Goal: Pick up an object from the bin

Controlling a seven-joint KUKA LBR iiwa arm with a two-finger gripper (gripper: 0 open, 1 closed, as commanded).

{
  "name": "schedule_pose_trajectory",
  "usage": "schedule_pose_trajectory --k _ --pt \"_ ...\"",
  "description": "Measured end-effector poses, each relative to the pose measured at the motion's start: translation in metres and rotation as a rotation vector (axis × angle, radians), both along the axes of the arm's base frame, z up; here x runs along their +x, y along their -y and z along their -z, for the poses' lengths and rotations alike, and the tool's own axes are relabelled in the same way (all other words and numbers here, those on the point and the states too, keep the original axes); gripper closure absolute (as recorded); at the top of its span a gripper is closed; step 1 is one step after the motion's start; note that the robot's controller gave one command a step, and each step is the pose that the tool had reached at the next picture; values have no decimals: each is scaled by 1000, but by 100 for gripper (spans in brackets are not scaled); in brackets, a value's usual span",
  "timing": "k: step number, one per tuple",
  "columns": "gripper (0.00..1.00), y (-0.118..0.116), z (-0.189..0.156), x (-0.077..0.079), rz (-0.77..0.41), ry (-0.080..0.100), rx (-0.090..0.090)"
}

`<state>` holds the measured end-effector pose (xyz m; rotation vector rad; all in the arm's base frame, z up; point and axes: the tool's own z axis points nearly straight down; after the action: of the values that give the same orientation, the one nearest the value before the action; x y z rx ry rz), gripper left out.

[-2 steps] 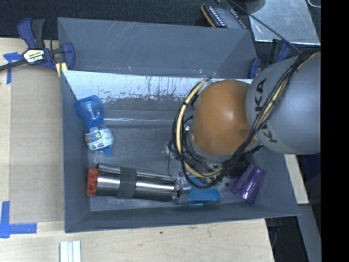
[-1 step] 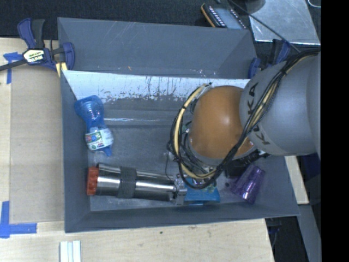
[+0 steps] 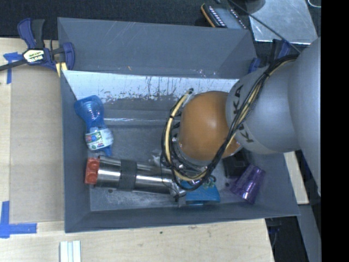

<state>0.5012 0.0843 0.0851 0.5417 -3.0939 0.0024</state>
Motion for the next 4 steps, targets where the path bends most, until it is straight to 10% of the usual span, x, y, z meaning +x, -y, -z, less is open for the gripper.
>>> schedule_pose_trajectory --k 1,4 --pt "100 -9 15 24 263 0 0" --pt "100 -9 15 24 264 0 1"
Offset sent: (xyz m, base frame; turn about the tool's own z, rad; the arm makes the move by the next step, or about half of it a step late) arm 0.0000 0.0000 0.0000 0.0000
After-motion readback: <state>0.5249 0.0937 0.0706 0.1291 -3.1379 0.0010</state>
